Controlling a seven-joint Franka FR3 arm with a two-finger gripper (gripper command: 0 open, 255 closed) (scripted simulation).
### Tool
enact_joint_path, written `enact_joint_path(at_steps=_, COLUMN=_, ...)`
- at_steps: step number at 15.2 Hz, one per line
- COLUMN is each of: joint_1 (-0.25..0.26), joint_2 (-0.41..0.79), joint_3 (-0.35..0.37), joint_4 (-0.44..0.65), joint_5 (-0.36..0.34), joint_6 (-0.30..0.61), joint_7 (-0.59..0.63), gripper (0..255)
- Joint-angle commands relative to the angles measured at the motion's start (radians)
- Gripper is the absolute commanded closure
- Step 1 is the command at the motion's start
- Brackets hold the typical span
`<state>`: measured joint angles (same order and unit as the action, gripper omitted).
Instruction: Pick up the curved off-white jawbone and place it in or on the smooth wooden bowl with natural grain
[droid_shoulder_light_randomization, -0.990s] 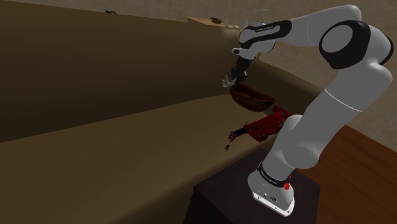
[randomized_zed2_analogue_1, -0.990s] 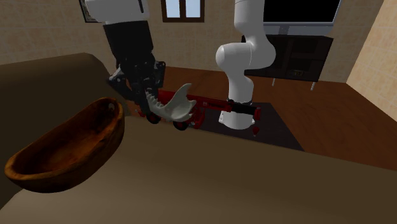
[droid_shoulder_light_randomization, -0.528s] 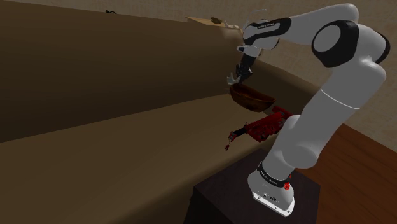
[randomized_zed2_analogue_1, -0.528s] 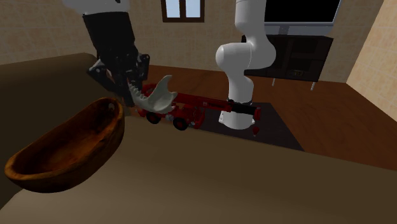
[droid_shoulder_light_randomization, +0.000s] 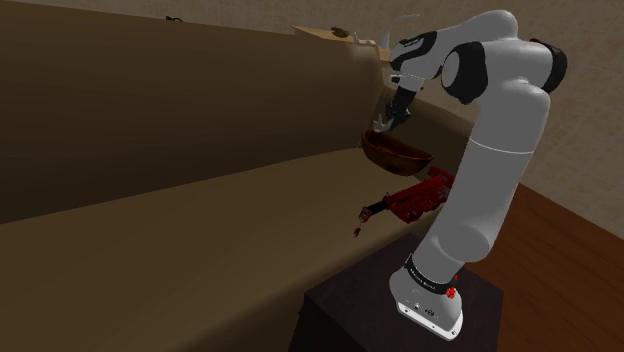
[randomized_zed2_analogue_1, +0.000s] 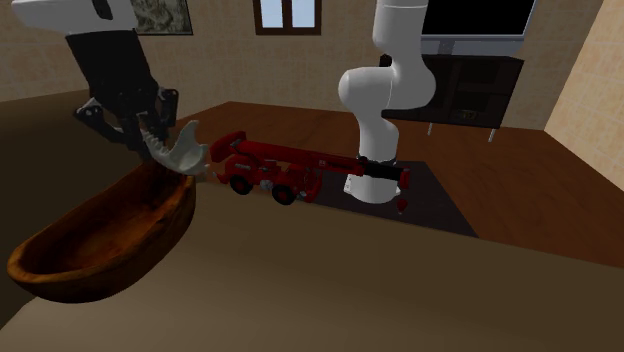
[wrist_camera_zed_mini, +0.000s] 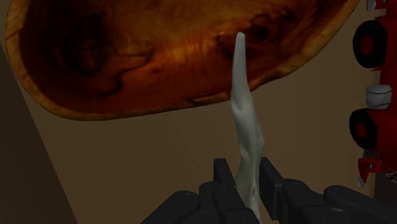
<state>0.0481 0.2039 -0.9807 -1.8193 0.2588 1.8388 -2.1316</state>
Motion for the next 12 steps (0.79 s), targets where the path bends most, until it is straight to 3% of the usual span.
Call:
enact_joint_path(at_steps=1, joint_1=-0.065, joint_2=0.073, joint_3=0.002, joint_4=0.053, joint_5=0.057, joint_6=-0.019, joint_7=-0.075, gripper=255)
enact_joint_path(at_steps=8, joint_1=-0.343, joint_2=0.32, joint_3=0.066, joint_4=0.316, joint_5=0.215, joint_6=-0.125, joint_7=-0.251, gripper=255)
enact_joint_path(at_steps=12, joint_1=-0.34, joint_2=0.332, joint_3=0.074, joint_4=0.276, joint_5=0.226, joint_6=-0.079, joint_7=-0.263, gripper=255)
